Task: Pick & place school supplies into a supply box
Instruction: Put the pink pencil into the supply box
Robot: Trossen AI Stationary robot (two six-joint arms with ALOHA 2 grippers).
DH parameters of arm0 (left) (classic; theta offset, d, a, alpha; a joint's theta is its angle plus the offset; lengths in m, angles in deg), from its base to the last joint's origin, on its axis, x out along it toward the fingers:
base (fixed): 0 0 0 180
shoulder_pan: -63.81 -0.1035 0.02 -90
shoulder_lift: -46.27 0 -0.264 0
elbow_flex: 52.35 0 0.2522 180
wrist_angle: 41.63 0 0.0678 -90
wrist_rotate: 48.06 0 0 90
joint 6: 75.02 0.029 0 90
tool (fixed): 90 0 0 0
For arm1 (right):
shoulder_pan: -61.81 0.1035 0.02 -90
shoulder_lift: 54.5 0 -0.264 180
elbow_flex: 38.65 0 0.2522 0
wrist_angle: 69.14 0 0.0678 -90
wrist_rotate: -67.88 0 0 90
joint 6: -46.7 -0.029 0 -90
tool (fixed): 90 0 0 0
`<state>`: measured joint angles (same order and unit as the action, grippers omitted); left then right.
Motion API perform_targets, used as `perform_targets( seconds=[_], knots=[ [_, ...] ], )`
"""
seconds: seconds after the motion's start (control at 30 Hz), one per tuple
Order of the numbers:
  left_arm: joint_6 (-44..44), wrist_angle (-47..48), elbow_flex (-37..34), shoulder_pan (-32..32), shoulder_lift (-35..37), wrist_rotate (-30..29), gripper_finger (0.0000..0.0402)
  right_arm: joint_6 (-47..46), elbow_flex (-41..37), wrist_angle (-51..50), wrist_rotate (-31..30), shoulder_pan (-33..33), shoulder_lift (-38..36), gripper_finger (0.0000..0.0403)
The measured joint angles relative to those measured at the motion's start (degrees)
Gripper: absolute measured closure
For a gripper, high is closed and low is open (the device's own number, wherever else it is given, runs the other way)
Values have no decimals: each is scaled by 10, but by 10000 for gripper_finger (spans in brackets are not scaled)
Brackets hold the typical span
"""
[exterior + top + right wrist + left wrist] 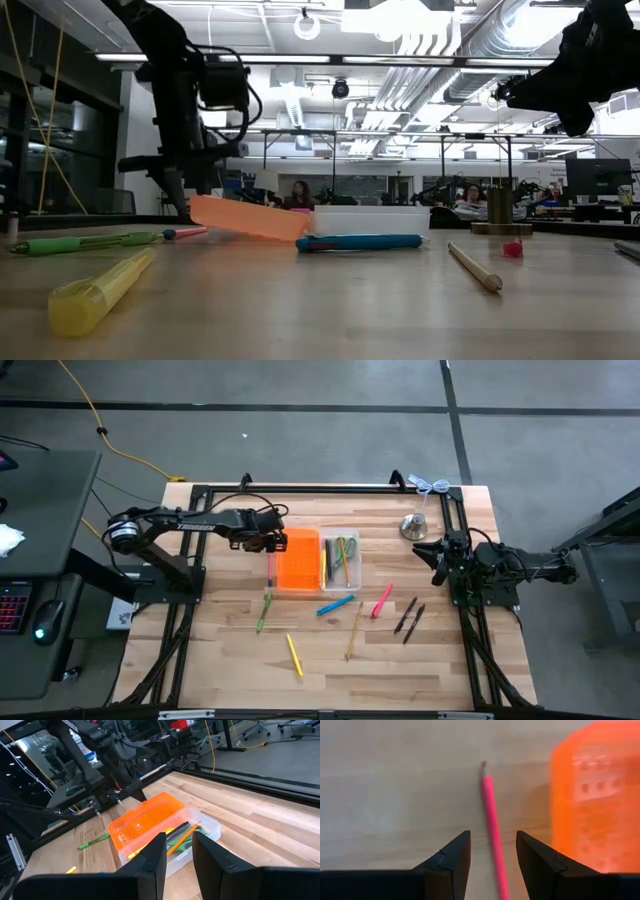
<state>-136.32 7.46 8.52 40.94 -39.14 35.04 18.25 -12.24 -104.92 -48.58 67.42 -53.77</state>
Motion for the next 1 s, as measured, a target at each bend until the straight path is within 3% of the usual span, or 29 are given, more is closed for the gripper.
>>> perform_targets(
  seconds=[0.23,0.53,1.0],
  knots=[
    [-2,-30,1,0,-62,21,215,-2,0,0,1,0,0,332],
    [-3,-24,3,0,-90,15,222,-27,0,0,0,0,0,332],
    [-1,-4,2,1,-92,-25,362,-28,0,0,0,0,0,332]
  ],
)
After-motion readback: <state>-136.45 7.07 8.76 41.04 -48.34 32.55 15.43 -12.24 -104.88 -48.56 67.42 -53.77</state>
